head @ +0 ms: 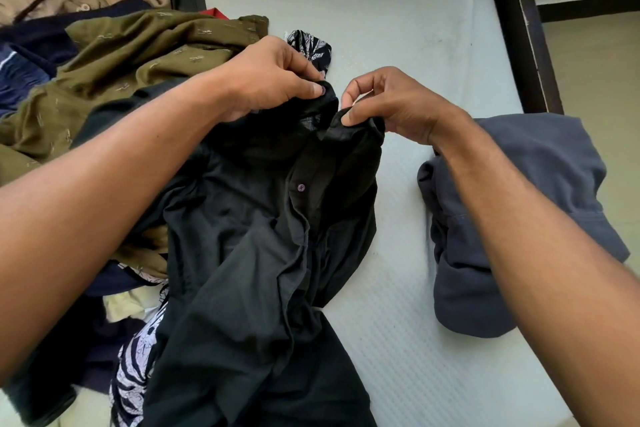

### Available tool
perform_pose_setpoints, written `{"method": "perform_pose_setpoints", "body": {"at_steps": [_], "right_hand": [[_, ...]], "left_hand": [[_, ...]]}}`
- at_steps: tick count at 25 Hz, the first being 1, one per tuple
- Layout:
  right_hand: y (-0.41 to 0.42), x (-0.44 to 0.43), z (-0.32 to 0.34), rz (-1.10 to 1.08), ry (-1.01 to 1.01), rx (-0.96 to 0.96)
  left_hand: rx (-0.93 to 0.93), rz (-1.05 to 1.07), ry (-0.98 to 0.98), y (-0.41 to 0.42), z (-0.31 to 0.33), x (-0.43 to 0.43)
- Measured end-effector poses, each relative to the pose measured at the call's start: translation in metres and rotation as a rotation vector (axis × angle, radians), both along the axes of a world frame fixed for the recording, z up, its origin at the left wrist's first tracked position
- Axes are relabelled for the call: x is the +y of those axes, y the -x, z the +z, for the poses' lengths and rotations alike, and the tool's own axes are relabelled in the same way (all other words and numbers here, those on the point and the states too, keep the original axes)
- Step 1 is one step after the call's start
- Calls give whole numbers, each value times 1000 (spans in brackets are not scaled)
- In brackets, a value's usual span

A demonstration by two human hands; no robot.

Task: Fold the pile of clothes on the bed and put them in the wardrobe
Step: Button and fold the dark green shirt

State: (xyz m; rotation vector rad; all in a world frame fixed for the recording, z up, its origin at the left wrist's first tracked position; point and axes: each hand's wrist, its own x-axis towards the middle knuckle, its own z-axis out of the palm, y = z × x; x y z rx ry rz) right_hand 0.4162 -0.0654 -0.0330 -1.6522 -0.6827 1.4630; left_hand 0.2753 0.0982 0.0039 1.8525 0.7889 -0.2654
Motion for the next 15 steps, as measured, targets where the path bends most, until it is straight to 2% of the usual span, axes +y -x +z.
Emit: {"method": "perform_pose_setpoints", "body": {"at_steps": [5,10,15], "right_hand": [[2,2,1,-31,25,-29],[8,0,-3,-108,114,24],[14,-3,-2,-38,114,50]], "left_hand": [[19,-13,2,3,0,-3],[-3,-139,-52,9,3,-16],[51,-77,-62,6,1,-26]]}}
